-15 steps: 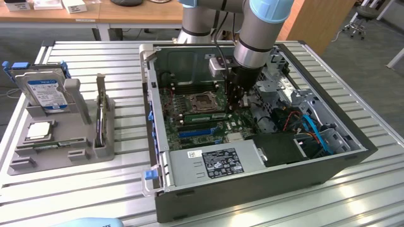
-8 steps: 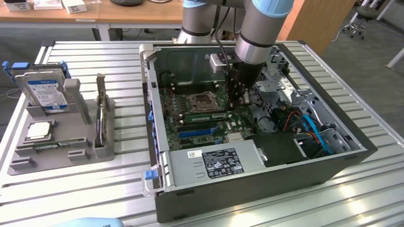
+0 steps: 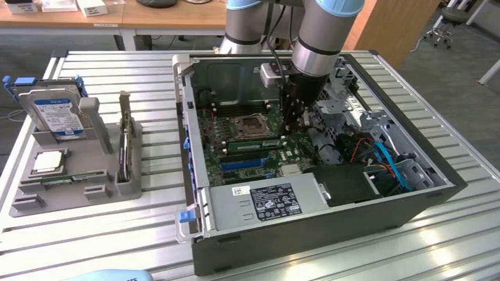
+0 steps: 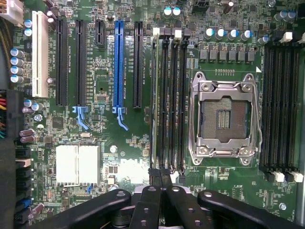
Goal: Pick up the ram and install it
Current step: 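Press down the ram until it locks into place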
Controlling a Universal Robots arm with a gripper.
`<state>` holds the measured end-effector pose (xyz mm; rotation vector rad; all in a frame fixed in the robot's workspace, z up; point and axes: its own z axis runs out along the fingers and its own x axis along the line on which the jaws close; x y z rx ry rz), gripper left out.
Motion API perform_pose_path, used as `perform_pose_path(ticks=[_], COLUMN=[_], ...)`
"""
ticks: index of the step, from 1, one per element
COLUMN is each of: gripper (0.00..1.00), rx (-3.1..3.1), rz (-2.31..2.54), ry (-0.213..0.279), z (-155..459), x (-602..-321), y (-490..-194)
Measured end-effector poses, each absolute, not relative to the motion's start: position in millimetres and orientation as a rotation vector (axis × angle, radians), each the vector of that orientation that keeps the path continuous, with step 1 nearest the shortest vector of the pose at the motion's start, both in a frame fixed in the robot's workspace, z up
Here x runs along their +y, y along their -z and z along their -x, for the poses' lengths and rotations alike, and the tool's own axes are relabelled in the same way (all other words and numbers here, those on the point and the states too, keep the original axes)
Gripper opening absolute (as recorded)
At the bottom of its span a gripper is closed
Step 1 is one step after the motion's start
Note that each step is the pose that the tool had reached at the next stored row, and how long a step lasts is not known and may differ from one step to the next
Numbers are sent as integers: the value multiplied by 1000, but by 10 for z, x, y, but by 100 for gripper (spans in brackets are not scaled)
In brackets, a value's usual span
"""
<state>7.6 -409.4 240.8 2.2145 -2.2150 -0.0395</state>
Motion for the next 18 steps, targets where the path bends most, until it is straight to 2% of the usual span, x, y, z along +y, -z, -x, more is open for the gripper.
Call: perform_pose_path(ticks=[18], gripper=[10], rx=[-2215], rz=[-2214], ry=[39], z=[164], x=[-4094], y=[-2408])
